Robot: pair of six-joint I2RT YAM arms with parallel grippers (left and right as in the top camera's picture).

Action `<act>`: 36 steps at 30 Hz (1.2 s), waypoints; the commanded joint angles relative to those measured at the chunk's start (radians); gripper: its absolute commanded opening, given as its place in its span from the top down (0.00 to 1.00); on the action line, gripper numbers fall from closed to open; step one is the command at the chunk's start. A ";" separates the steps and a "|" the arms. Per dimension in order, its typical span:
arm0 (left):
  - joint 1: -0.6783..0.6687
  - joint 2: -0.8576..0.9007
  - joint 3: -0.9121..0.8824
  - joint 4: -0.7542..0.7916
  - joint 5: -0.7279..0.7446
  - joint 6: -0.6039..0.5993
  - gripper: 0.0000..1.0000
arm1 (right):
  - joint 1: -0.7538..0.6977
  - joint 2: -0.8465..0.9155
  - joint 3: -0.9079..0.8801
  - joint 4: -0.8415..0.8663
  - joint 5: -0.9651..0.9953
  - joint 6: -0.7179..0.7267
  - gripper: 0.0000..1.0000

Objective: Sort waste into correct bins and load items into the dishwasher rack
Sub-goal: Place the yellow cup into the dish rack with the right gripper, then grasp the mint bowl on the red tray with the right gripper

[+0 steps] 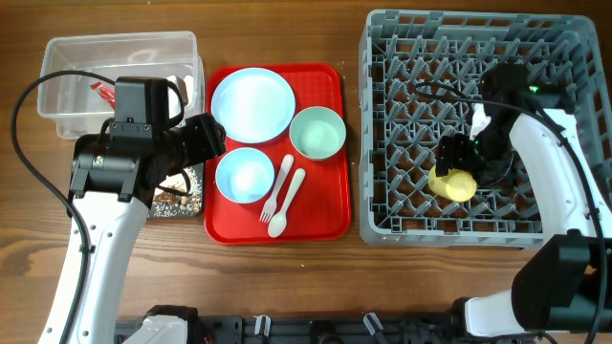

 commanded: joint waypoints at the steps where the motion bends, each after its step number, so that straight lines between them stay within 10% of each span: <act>1: 0.007 -0.007 0.003 -0.001 -0.009 0.008 0.36 | -0.002 -0.059 0.107 0.005 -0.015 -0.003 0.12; 6: 0.007 -0.007 0.003 0.000 -0.009 0.008 0.36 | 0.034 -0.166 0.170 0.012 -0.521 -0.273 0.78; 8: 0.007 -0.007 0.003 0.000 -0.009 0.008 0.35 | 0.129 -0.158 0.144 0.016 -0.541 -0.299 0.88; 18: 0.007 -0.007 0.003 0.000 -0.010 0.008 0.34 | 0.476 -0.093 -0.141 0.257 -0.481 -0.098 0.88; 32: 0.007 -0.007 0.003 0.000 -0.010 0.009 0.34 | 0.495 -0.069 -0.223 0.204 -0.214 0.180 0.86; 36: 0.007 -0.007 0.003 0.000 -0.010 0.009 0.32 | 0.495 -0.070 -0.175 0.258 -0.270 0.065 0.64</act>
